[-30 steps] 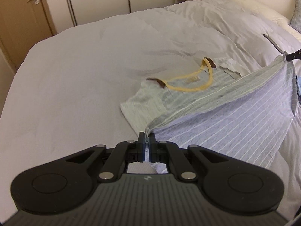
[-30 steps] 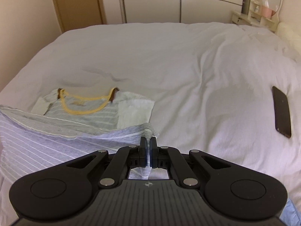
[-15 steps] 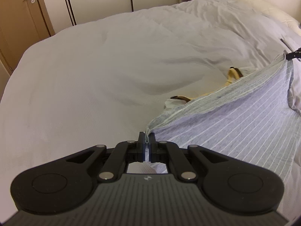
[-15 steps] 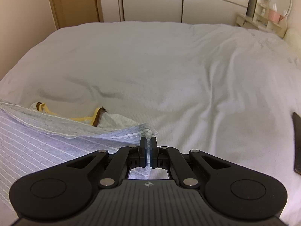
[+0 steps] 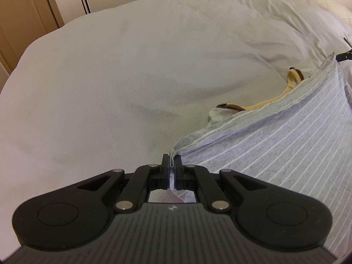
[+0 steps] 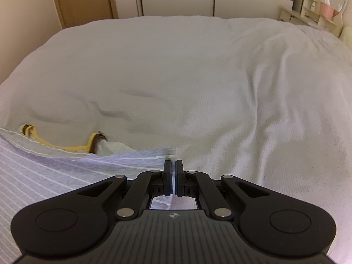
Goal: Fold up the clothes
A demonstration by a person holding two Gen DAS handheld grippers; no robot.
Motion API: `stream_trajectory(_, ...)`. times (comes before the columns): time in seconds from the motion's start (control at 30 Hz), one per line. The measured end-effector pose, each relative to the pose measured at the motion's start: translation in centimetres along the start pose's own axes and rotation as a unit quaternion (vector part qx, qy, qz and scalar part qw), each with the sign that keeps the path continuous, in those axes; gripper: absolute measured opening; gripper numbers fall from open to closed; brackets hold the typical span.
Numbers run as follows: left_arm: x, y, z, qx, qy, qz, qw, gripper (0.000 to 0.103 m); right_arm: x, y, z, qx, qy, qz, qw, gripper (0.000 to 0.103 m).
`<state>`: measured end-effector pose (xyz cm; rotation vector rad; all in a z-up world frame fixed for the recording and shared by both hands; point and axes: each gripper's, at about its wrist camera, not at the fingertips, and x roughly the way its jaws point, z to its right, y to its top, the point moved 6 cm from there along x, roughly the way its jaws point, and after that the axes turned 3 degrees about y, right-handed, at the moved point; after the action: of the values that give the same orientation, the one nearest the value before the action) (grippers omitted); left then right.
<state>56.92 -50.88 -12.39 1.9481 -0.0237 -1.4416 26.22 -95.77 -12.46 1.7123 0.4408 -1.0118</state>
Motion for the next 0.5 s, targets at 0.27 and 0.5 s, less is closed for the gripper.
stream_trajectory(0.27, 3.4, -0.6, -0.6, -0.016, -0.007, -0.037, 0.9992, 0.001, 2.3, -0.7, 0.7, 0.014, 0.005, -0.021, 1.0, 0.0)
stream_trajectory(0.5, 5.7, -1.1, -1.1, -0.048, -0.016, -0.061, 0.9969, 0.003, 3.0, -0.9, 0.6, 0.042, 0.046, -0.025, 0.998, 0.042)
